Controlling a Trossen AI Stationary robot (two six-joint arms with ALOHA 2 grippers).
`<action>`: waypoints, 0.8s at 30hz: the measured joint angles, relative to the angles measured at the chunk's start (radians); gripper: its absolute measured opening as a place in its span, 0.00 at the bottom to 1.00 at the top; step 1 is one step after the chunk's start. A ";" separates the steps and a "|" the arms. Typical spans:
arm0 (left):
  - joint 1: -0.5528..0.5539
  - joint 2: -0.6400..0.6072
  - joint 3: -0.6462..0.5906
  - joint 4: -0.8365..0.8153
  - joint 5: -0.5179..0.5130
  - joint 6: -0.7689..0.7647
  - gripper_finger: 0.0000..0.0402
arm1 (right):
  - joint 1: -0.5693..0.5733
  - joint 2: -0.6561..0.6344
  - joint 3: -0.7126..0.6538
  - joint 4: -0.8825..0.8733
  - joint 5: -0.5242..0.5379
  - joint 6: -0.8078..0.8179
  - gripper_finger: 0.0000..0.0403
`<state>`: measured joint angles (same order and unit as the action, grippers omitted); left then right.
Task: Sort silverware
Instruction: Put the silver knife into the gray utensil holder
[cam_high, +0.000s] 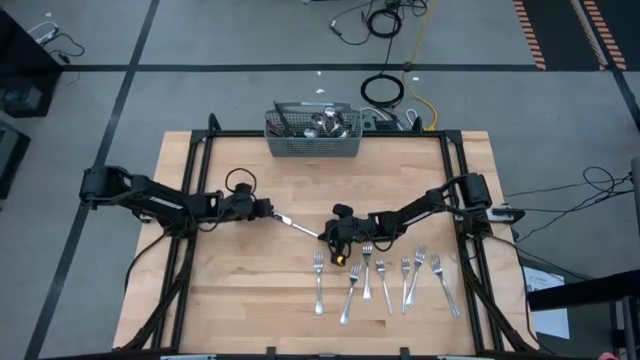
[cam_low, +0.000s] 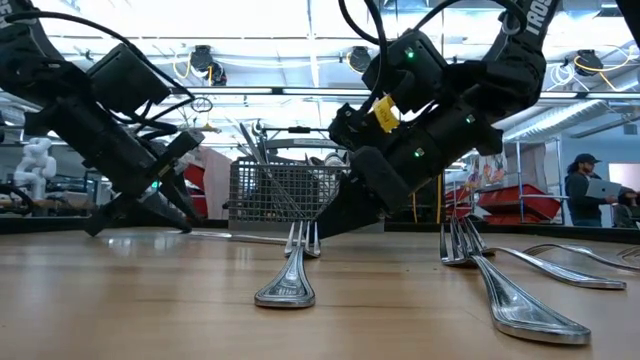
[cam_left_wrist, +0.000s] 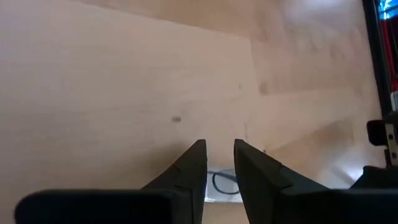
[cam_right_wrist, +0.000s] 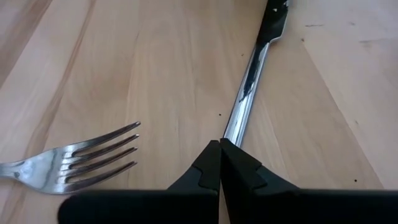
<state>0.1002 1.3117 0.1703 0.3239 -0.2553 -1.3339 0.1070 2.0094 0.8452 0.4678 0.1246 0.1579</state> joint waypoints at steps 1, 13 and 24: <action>-0.001 0.000 0.000 -0.005 0.005 0.000 0.22 | 0.000 0.000 0.000 -0.006 -0.002 -0.004 0.00; 0.018 -0.002 0.001 -0.018 0.154 0.159 0.26 | 0.000 -0.002 0.000 -0.035 -0.027 -0.021 0.00; 0.101 -0.138 -0.007 -0.160 0.335 0.187 0.36 | 0.006 -0.002 0.000 -0.040 -0.028 -0.025 0.00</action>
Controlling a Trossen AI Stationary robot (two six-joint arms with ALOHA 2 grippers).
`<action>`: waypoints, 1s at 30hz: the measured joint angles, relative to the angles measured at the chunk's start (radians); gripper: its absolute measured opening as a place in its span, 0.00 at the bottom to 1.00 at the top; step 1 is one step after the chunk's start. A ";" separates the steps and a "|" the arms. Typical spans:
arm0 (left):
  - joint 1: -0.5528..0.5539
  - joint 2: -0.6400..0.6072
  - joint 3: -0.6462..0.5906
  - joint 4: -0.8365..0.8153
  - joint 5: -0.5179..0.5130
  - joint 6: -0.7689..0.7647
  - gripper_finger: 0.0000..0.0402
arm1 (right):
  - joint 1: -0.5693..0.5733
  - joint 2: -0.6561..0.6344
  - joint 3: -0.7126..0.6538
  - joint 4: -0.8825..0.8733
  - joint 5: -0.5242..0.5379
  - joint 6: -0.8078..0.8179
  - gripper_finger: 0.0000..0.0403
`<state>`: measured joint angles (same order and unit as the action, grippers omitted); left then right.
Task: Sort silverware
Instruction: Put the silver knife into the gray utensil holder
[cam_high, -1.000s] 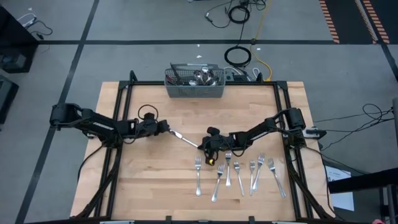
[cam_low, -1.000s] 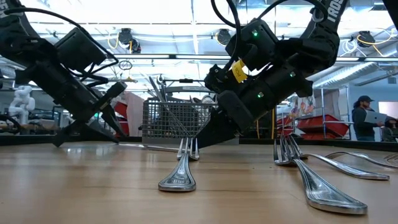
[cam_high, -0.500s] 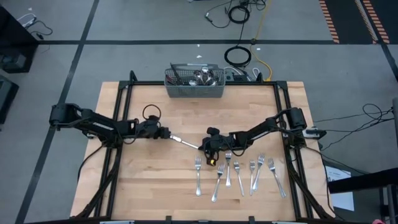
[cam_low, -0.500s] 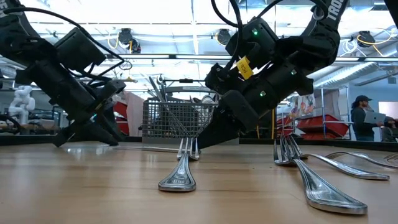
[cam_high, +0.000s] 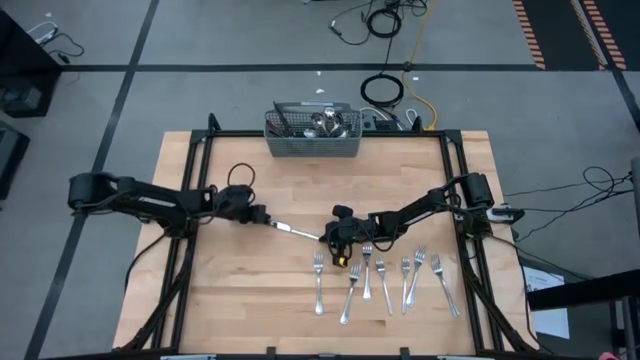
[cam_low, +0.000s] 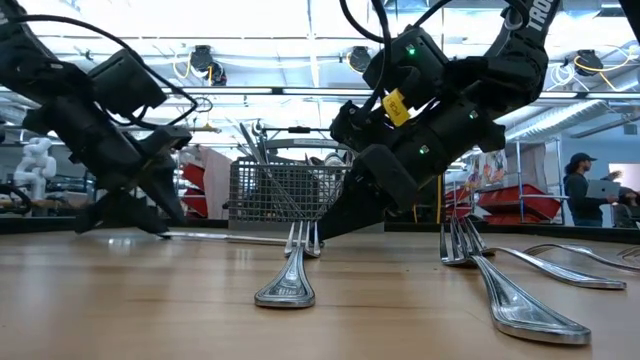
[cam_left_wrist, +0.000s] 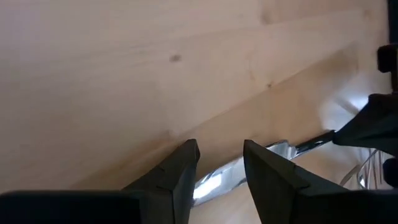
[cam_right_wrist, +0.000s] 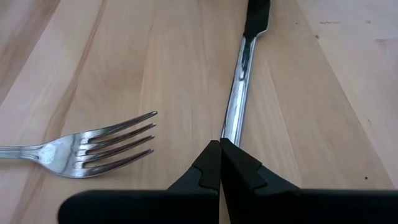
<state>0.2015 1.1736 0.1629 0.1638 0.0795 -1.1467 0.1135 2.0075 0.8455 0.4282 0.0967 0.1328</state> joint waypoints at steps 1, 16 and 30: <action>0.014 -0.027 -0.001 -0.029 0.012 0.000 0.36 | 0.000 0.000 0.000 0.000 0.000 -0.004 0.00; 0.038 -0.181 -0.007 -0.228 0.025 -0.022 0.36 | 0.000 0.000 0.000 0.004 0.000 -0.026 0.00; -0.066 -0.096 -0.046 -0.091 0.015 -0.130 0.36 | 0.000 0.000 -0.002 0.006 0.004 -0.048 0.00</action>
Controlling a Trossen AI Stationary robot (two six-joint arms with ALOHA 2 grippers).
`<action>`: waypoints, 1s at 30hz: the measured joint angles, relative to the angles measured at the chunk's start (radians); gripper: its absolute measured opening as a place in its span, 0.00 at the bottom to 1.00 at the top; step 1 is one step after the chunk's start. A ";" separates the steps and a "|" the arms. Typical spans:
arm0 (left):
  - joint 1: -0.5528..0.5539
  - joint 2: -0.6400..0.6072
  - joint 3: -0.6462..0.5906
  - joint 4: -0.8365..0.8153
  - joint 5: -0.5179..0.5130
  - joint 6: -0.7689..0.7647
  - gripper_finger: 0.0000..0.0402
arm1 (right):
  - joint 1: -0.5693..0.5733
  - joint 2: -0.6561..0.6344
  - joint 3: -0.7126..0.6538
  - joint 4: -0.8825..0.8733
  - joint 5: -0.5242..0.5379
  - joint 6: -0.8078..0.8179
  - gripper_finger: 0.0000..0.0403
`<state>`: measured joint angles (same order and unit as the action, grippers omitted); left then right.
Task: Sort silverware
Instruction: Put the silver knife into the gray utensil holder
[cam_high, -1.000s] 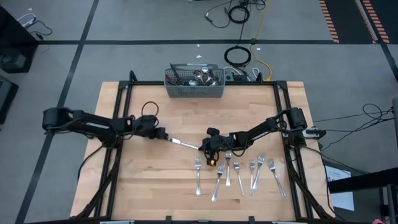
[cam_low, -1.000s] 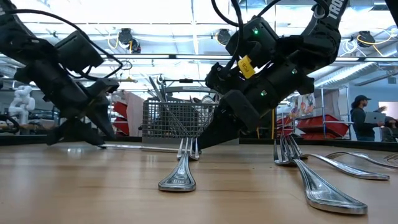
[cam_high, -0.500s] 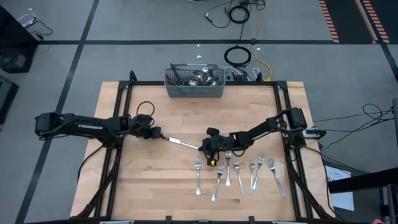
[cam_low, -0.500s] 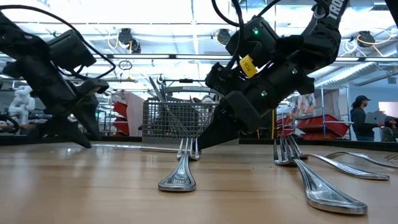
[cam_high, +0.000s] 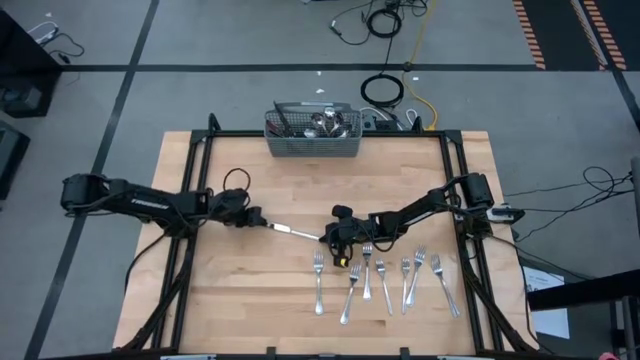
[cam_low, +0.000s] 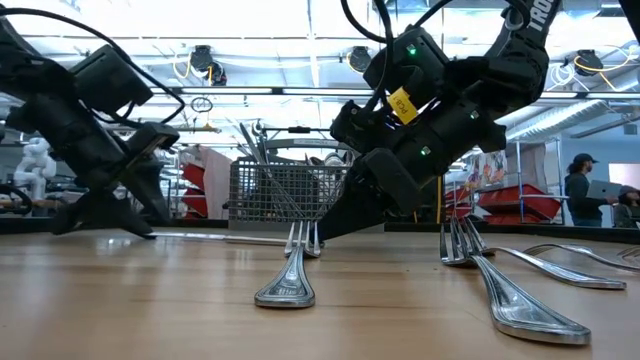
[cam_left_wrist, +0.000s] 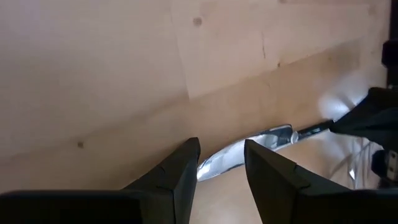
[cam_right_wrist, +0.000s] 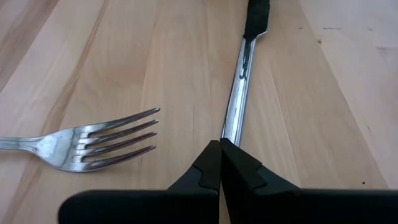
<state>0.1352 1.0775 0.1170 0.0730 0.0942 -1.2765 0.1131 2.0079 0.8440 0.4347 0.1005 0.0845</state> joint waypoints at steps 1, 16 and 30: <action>-0.008 -0.006 -0.005 0.001 0.005 -0.012 0.36 | 0.000 0.000 0.000 0.000 0.000 0.000 0.00; -0.020 -0.031 -0.013 -0.014 0.098 0.020 0.36 | -0.001 0.000 0.000 -0.001 -0.002 -0.023 0.00; -0.020 -0.028 -0.013 -0.016 0.193 0.138 0.36 | -0.002 0.000 0.000 -0.004 -0.002 -0.049 0.00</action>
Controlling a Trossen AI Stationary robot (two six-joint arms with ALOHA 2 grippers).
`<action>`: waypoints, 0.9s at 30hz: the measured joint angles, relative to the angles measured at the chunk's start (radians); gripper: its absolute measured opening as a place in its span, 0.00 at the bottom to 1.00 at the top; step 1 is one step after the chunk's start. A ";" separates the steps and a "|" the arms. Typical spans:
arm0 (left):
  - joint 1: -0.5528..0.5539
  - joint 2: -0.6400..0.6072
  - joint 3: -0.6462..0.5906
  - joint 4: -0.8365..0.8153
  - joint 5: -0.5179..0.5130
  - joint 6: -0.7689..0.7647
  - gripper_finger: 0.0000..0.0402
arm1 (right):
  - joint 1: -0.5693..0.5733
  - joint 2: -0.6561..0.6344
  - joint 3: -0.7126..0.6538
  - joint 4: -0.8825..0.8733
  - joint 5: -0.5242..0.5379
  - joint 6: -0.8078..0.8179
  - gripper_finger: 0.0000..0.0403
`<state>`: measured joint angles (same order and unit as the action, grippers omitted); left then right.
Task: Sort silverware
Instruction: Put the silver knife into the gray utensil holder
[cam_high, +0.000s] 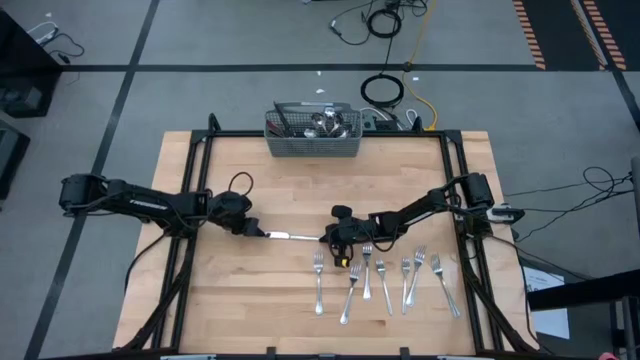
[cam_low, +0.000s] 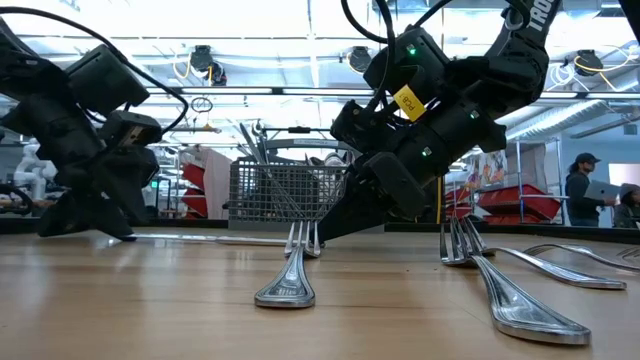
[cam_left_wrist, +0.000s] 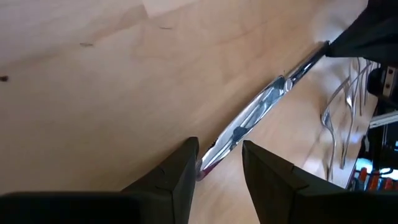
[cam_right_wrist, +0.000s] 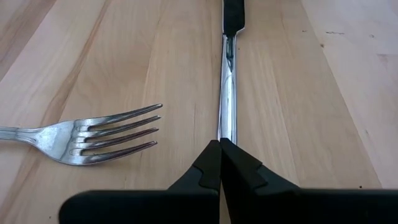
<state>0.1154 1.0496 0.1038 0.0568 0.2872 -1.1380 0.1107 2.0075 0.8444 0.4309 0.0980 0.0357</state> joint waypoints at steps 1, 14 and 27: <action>0.000 0.000 0.000 0.000 0.001 0.001 0.35 | 0.000 0.000 0.000 0.000 0.000 0.000 0.00; -0.084 0.022 0.002 0.018 0.033 0.083 0.02 | 0.000 0.000 0.000 0.002 0.010 0.006 0.00; -0.098 0.000 0.041 0.098 -0.061 0.040 0.01 | 0.000 -0.046 -0.004 0.031 0.052 0.002 0.00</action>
<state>0.0170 1.0496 0.1453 0.1545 0.2259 -1.0981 0.1110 1.9612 0.8409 0.4617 0.1499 0.0380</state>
